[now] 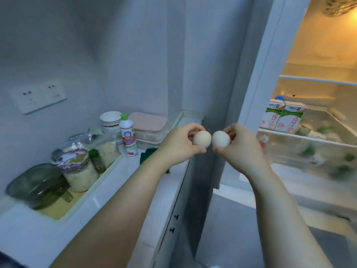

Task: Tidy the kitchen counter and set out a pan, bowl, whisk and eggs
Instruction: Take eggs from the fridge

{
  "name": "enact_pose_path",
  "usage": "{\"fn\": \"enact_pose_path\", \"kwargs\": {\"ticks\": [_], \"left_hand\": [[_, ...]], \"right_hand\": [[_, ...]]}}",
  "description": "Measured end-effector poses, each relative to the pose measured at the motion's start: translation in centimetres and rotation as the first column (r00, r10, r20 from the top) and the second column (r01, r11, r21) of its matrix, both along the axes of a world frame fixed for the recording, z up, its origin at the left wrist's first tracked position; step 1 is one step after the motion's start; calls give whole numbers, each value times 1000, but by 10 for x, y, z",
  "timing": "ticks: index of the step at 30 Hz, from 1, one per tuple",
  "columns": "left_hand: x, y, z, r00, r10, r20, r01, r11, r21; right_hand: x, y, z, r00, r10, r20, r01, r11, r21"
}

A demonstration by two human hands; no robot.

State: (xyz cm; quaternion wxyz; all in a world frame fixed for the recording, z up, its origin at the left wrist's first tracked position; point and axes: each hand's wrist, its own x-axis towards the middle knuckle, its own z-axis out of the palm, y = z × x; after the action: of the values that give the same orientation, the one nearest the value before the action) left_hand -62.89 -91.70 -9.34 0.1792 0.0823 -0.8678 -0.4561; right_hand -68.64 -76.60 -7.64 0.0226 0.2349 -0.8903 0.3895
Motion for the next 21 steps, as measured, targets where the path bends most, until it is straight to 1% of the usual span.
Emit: {"fn": "enact_pose_path", "kwargs": {"ticks": [4, 8, 12, 14, 17, 21], "left_hand": [[63, -26, -3, 992, 127, 17, -127, 992, -14], [150, -43, -6, 958, 285, 30, -286, 958, 0], [266, -53, -18, 886, 462, 41, -463, 886, 25], [314, -51, -22, 862, 506, 40, -508, 860, 45], [406, -35, -26, 781, 621, 61, -623, 782, 7], [518, 3, -37, 671, 736, 88, -741, 671, 38]], "right_hand": [[37, -34, -1, 987, 152, 53, -153, 988, 22], [99, -69, -4, 934, 337, 116, -340, 940, 4], [194, -99, -10, 834, 534, 142, -536, 844, -21], [234, -106, -11, 790, 599, 131, -600, 799, -37], [312, -109, -17, 695, 705, 142, -708, 705, -35], [413, -96, -29, 556, 811, 179, -817, 574, -63]]}}
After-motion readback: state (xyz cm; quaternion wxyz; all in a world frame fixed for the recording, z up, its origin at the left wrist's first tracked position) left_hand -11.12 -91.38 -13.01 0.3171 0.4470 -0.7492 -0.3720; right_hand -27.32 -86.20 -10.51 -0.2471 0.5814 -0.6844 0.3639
